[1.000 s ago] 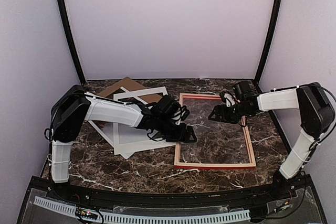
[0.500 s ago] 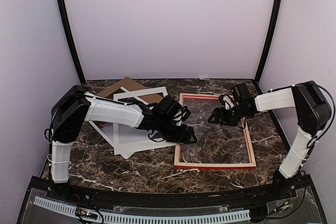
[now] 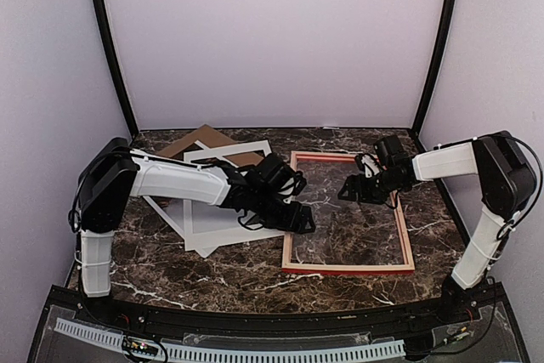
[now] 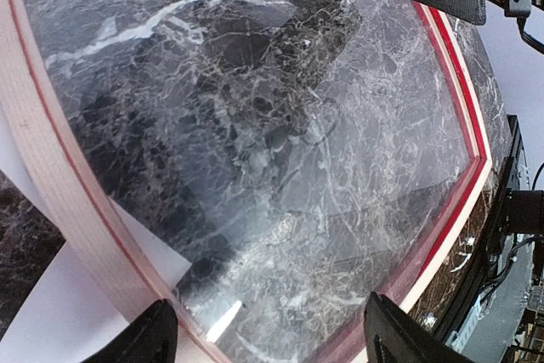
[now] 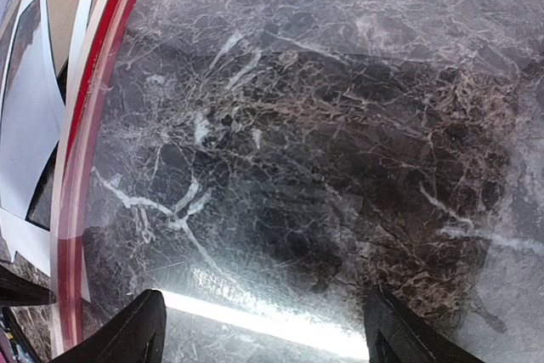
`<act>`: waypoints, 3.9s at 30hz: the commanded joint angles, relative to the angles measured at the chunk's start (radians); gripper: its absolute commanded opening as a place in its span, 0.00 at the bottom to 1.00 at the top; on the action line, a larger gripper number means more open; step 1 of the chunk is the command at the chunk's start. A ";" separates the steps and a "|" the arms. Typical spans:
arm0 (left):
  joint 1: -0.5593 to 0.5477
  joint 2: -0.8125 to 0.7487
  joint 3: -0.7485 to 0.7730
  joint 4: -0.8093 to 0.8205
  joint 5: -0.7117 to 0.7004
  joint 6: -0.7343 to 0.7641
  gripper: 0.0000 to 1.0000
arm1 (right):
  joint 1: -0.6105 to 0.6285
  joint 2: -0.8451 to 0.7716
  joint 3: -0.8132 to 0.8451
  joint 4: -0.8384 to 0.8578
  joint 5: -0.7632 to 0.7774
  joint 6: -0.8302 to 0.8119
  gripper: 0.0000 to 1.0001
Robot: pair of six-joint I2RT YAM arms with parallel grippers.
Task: Put the photo into the frame
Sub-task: Place the glass panel in the frame body, then adjust the frame body at the center of the board.
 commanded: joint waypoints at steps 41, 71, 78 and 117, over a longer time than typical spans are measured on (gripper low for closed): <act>0.312 -0.537 -0.307 -0.211 -0.407 0.180 0.82 | -0.278 -0.153 -0.013 -0.178 0.339 -0.071 0.75; 0.481 -0.534 -0.393 -0.183 -0.323 0.196 0.82 | -0.336 -0.037 -0.003 -0.183 0.550 -0.110 0.43; 0.537 -0.512 -0.417 -0.162 -0.270 0.189 0.82 | -0.334 -0.070 0.066 -0.167 0.489 -0.122 0.55; 0.604 -0.441 -0.505 -0.058 -0.187 0.131 0.77 | 0.323 0.542 0.769 -0.145 0.218 0.008 0.81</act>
